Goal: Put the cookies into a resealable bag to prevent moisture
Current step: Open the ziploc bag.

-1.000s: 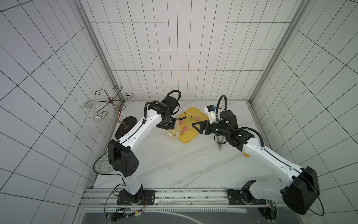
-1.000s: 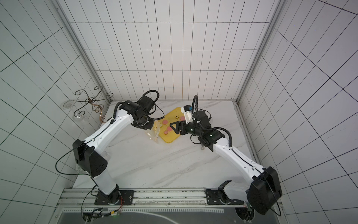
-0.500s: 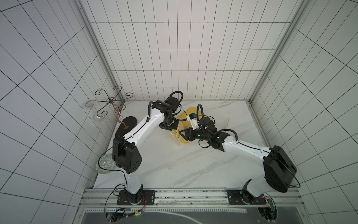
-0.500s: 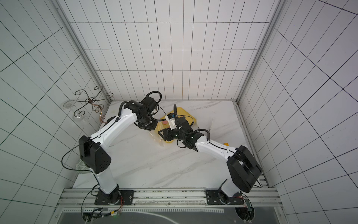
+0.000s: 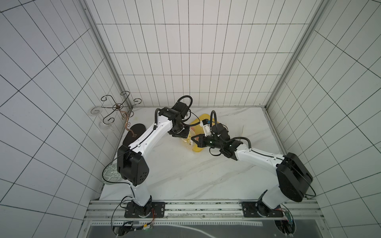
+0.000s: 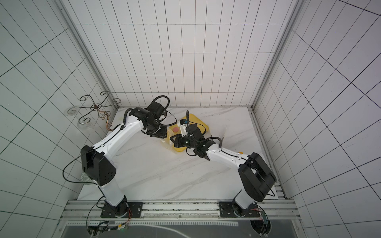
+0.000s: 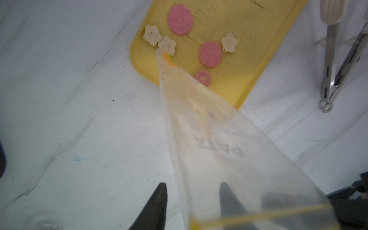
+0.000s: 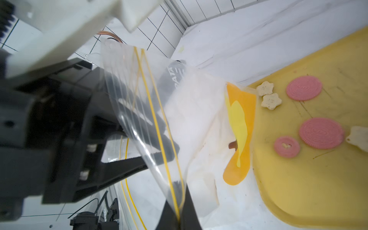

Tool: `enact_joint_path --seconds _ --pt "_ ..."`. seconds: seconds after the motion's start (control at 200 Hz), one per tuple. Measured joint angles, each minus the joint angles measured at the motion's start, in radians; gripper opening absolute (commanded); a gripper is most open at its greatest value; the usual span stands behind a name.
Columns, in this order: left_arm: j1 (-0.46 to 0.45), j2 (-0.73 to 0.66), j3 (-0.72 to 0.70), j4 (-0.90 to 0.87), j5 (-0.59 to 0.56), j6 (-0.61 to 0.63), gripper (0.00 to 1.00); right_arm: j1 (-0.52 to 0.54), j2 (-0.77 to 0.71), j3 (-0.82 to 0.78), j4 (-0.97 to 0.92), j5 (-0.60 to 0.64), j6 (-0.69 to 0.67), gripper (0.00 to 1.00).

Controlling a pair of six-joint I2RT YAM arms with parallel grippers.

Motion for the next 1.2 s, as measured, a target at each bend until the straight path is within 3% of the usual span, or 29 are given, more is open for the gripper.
enact_joint_path --seconds 0.23,0.42,0.55,0.62,0.8,0.935,1.105,1.204 --pt "0.040 -0.127 -0.076 0.086 0.094 -0.043 0.47 -0.031 0.000 0.000 -0.001 -0.048 0.126 0.00" --pt "0.035 -0.153 -0.130 0.118 0.147 -0.074 0.22 -0.037 0.008 0.000 -0.003 -0.061 0.178 0.00" --pt "0.035 -0.153 -0.140 0.134 0.163 -0.074 0.12 -0.037 0.019 0.000 0.000 -0.079 0.202 0.00" --pt "0.037 -0.153 -0.140 0.137 0.169 -0.075 0.00 -0.037 0.023 -0.001 0.002 -0.087 0.213 0.00" --pt "0.044 -0.147 -0.120 0.100 0.126 -0.045 0.00 -0.039 0.023 -0.005 0.020 -0.095 0.248 0.00" --pt "0.045 -0.142 -0.075 0.030 0.057 -0.018 0.00 -0.047 0.023 -0.006 -0.001 -0.067 0.254 0.10" --pt "0.045 -0.145 -0.075 0.011 0.063 -0.011 0.00 -0.050 0.023 -0.006 -0.046 -0.029 0.209 0.28" --pt "0.037 -0.142 -0.075 0.009 0.079 -0.011 0.00 -0.050 0.016 -0.005 -0.061 -0.015 0.142 0.49"
